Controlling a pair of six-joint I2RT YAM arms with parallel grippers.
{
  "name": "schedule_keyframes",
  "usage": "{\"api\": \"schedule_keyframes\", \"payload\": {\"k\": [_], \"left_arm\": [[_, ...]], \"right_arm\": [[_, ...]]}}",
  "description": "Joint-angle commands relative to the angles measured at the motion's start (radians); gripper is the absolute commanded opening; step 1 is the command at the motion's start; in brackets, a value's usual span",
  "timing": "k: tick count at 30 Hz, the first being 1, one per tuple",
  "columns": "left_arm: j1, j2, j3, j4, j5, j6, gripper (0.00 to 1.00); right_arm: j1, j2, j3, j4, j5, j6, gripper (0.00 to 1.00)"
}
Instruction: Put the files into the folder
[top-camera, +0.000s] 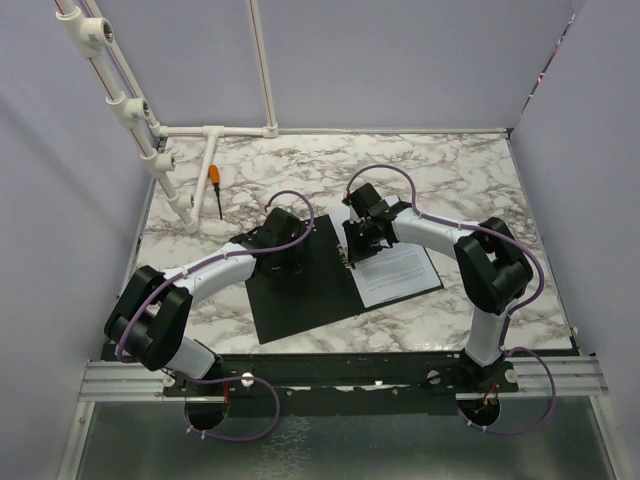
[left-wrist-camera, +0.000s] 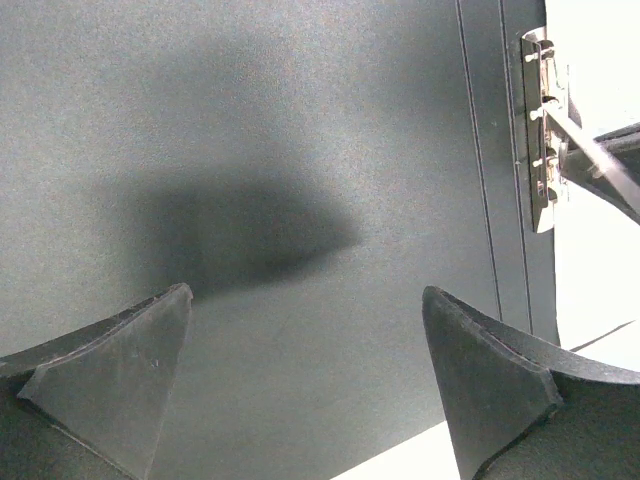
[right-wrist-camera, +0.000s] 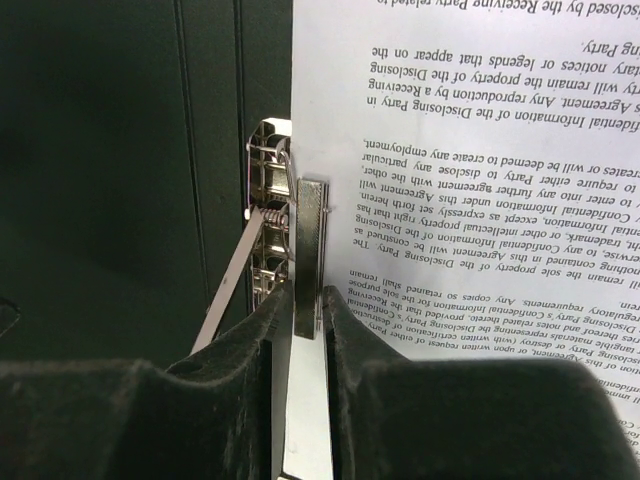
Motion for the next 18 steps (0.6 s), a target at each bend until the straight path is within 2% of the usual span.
{"api": "schedule_keyframes", "payload": {"k": [1, 18], "left_arm": [[-0.005, 0.01, -0.014, 0.016, -0.024, -0.011, 0.99], [-0.007, 0.007, -0.016, 0.019, -0.031, -0.007, 0.99]], "right_arm": [[0.008, -0.009, -0.022, 0.014, -0.01, 0.009, 0.24], [0.009, -0.136, 0.008, -0.069, 0.063, 0.013, 0.26]]}}
